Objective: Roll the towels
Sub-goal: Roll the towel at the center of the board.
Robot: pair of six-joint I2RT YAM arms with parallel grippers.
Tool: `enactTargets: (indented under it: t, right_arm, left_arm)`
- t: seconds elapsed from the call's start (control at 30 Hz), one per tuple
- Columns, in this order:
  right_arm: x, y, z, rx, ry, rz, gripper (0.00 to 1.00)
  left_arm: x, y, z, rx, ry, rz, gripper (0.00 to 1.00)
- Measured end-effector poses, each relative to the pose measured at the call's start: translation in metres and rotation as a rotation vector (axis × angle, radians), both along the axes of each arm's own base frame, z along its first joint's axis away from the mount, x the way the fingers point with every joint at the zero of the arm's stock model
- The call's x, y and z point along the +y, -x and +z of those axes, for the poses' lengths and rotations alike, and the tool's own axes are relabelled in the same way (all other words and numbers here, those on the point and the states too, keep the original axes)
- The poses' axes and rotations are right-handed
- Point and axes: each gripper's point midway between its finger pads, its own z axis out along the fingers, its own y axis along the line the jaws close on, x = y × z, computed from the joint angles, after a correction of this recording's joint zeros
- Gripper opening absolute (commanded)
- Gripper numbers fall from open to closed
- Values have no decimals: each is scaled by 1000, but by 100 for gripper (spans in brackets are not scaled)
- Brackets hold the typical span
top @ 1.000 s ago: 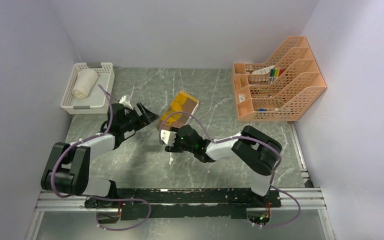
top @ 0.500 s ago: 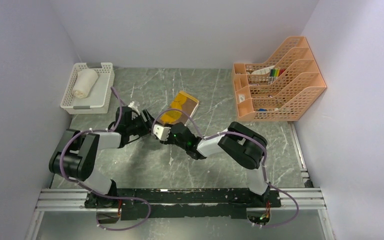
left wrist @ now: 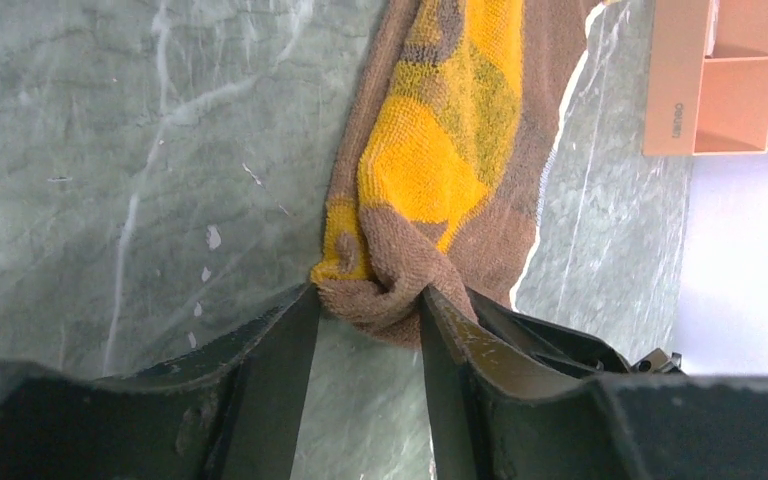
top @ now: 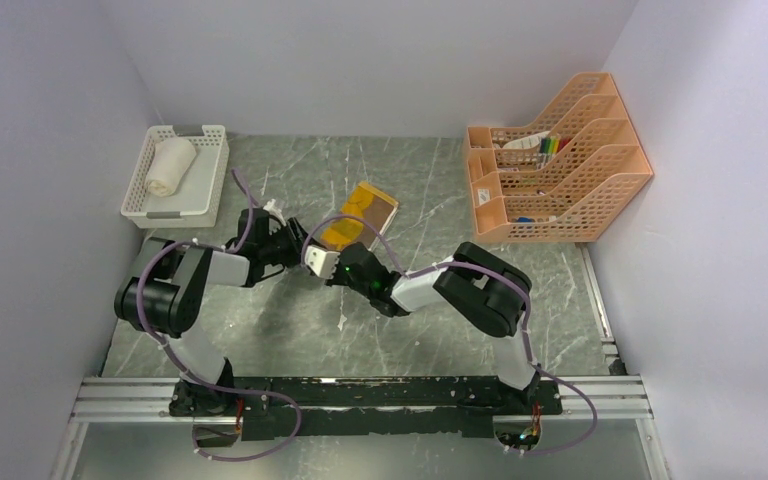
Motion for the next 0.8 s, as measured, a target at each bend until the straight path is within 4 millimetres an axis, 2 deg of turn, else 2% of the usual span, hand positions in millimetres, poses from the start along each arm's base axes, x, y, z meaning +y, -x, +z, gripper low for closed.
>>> enactTargets:
  t: [0.1, 0.23, 0.27, 0.3, 0.33, 0.6, 0.7, 0.73, 0.8]
  right_arm:
    - [1, 2, -2, 17, -3, 12, 7]
    - [4, 11, -4, 60, -9, 59, 7]
    - [5, 13, -3, 73, -13, 73, 7]
    - [6, 16, -1, 90, -20, 92, 7]
    - [7, 18, 0, 103, -24, 105, 7]
    - [1, 30, -5, 243, -47, 174, 11]
    - [-1, 29, -5, 281, -54, 182, 12]
    - [0, 29, -5, 295, -60, 187, 12]
    - [3, 30, -2, 324, -84, 206, 12]
  left_arm:
    - [0, -2, -3, 2, -4, 2, 46]
    - [3, -3, -6, 7, -21, 15, 31]
    - [3, -3, -8, 11, -24, 17, 26]
    - [3, -2, -9, 14, -26, 16, 14]
    - [2, -2, -10, 17, -27, 15, 8]
    - [2, 5, -9, 53, -62, 4, 7]
    - [9, 11, 2, 55, -88, 30, 7]
    - [11, 12, 9, 45, -92, 40, 8]
    - [14, 15, 22, 23, -96, 53, 19]
